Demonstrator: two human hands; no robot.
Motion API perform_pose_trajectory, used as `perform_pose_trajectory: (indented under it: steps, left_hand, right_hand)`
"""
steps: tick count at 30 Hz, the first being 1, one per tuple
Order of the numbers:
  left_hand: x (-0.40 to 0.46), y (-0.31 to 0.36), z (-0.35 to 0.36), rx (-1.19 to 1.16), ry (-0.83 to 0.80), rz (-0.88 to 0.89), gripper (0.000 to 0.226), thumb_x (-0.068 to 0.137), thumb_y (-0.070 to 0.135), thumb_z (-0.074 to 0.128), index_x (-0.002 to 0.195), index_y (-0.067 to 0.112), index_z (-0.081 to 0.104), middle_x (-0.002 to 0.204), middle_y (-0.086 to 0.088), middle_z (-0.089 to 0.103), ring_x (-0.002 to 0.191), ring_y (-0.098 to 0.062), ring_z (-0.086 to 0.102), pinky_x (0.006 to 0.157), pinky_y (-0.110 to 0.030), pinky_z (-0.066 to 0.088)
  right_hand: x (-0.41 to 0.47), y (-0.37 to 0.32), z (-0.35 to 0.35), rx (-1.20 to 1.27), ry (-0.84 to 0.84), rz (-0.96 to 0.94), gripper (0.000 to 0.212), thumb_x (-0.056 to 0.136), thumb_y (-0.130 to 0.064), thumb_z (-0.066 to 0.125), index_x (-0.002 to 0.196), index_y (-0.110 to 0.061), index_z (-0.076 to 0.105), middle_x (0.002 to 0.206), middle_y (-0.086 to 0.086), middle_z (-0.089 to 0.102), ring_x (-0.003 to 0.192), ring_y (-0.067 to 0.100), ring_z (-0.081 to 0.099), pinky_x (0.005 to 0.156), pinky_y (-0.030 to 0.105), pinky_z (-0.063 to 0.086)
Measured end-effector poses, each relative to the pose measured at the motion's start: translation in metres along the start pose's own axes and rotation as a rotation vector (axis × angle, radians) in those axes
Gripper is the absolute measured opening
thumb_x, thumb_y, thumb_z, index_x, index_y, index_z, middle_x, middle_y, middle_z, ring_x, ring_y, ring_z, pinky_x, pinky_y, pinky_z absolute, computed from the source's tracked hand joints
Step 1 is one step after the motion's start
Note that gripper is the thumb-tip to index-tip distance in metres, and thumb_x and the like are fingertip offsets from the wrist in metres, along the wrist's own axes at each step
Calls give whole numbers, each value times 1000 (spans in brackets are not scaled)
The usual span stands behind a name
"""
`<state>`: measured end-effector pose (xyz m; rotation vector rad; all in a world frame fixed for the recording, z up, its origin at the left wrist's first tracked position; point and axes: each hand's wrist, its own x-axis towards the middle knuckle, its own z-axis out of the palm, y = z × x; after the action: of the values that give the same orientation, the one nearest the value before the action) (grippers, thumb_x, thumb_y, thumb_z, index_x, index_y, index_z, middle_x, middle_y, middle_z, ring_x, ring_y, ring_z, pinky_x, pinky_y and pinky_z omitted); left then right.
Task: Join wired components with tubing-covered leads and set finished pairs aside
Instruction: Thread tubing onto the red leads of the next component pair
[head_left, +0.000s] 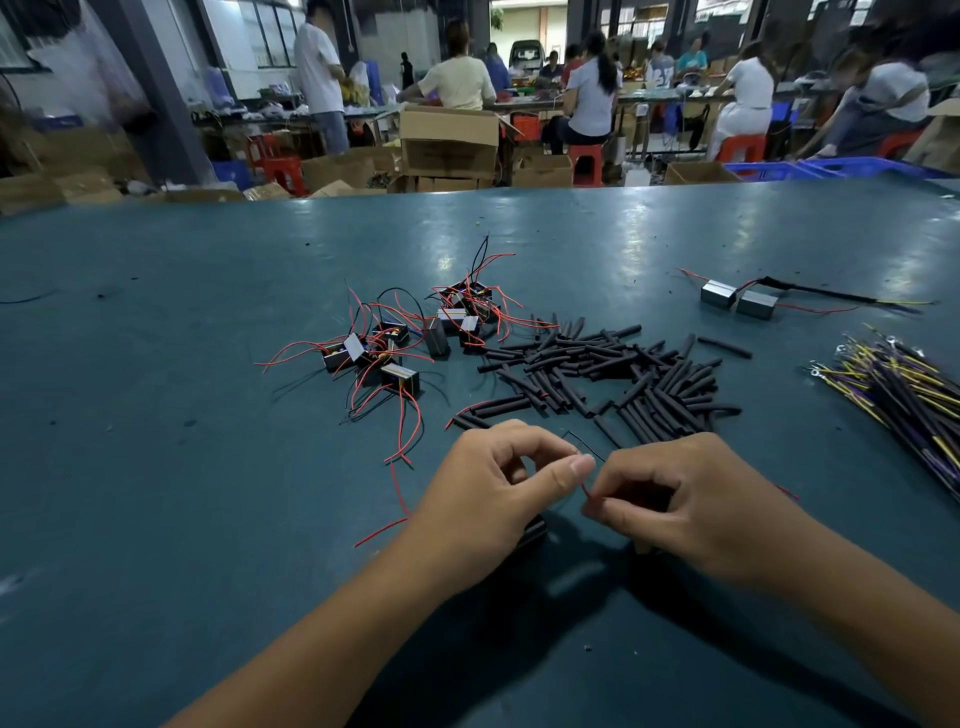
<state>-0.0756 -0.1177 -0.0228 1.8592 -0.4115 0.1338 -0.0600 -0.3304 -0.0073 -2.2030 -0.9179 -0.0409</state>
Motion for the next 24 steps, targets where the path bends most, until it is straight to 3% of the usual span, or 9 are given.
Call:
perform_pose_trajectory:
  steps: [2,4,7,9,13,15,18,24]
  left_hand:
    - [-1,0,6,-1,43,24,8,90,26,73,83,23,76,77,8,60,59,-6,41,58,-16,35]
    - [-3,-1,9,-19,63,27,9,92,24,71,83,22,75,73,9,61,57,-4,41,56,-13,34]
    - [-5,1,12,1,35,52,12,96,25,66,89,20,74,65,15,63,53,1,42,53,-11,33]
    - [-6,2,13,58,26,78,11,97,24,65,97,22,75,74,11,69,57,0,46,57,-14,37]
    - [-7,3,14,102,-16,81,16,94,23,67,107,20,76,78,18,66,64,1,53,63,-13,39]
    - [-7,4,14,139,-44,107,17,94,20,68,107,15,77,78,15,64,67,1,56,64,-12,39]
    - [-6,3,13,187,-67,152,16,93,18,68,105,13,77,80,7,67,71,-4,59,66,-16,42]
    - [-5,0,12,171,-113,169,21,93,26,64,103,14,77,79,16,66,74,0,63,70,-13,44]
  right_hand:
    - [0,0,0,-8,-18,1,9,87,-24,76,79,-27,72,62,-7,66,54,12,64,54,29,50]
    - [-1,2,-4,11,-6,11,7,87,-32,74,83,-28,70,61,-8,67,52,10,64,52,24,49]
    - [-2,5,-16,3,181,-34,11,90,-42,69,96,-33,66,72,-11,68,59,4,64,57,12,45]
    - [-1,4,-22,-123,269,-137,17,92,-31,67,109,-33,65,87,-13,67,76,3,65,67,10,46]
    - [0,8,-23,-289,210,-270,25,97,-23,61,122,-25,66,110,-12,59,96,8,60,76,24,50]
    - [1,9,-22,-340,183,-311,23,99,-27,58,118,-23,69,110,-8,60,99,5,58,81,26,51]
    - [2,8,-20,-385,163,-380,21,99,-27,58,110,-16,74,104,0,64,97,15,62,78,35,53]
    - [2,4,-23,-456,183,-464,15,99,-19,62,101,-12,75,99,2,66,90,21,63,70,36,53]
